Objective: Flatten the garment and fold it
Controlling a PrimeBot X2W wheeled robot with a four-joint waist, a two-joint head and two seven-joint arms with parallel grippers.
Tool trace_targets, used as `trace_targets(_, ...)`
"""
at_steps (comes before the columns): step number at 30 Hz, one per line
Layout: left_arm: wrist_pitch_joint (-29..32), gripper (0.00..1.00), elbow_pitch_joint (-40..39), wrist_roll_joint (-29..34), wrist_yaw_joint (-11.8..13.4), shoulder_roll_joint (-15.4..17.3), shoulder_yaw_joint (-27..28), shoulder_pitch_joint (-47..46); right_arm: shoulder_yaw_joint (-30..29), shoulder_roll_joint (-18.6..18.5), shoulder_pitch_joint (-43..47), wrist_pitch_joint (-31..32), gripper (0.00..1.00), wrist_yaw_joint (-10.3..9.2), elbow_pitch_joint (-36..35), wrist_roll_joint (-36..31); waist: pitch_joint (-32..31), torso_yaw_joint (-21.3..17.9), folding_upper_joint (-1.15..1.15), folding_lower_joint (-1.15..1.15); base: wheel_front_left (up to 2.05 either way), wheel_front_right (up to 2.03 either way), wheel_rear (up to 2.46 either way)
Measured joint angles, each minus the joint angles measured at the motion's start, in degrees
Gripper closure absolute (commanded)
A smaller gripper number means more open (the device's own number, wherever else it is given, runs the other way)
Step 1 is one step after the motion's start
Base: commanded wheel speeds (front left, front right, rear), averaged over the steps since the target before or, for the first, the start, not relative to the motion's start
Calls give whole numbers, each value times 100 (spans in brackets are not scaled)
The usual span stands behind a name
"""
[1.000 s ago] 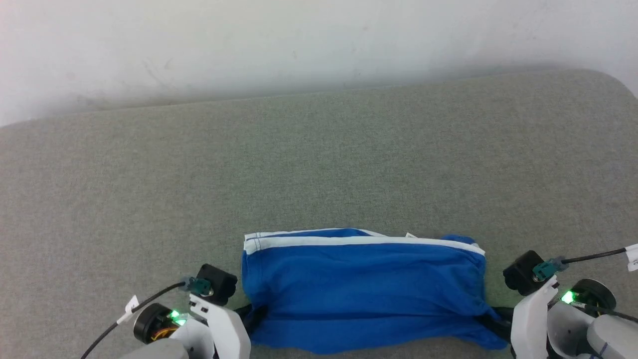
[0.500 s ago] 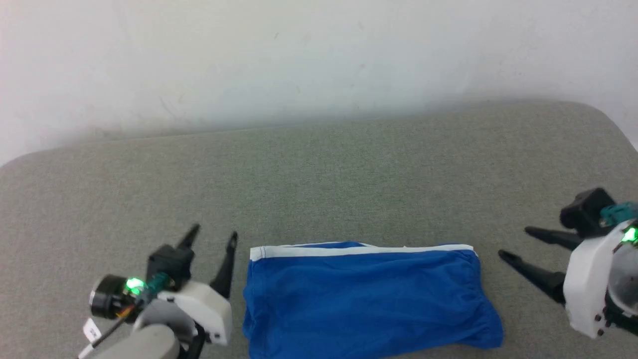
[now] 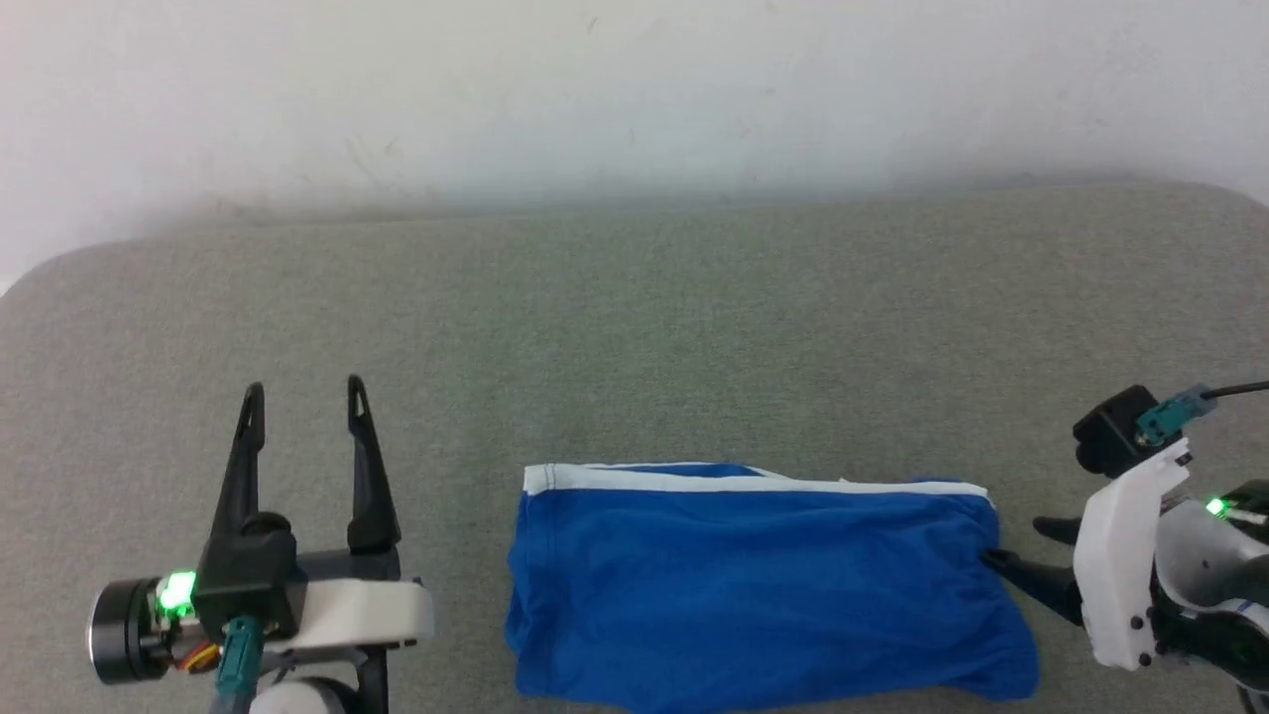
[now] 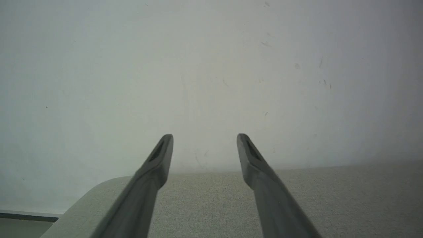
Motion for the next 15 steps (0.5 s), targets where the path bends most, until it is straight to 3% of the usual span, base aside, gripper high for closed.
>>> trace_targets(9,0,0,131,535,-1010,-1039,1267,699,133,821,121,-252,0,0,1085,-196,259,268,0,1,0,0,0)
trace_targets(15,0,0,214,1034,-1664,-1578,1769,793,314,1032,80,-571,0,0,1467,-254,372,395,0,0,0,0,0)
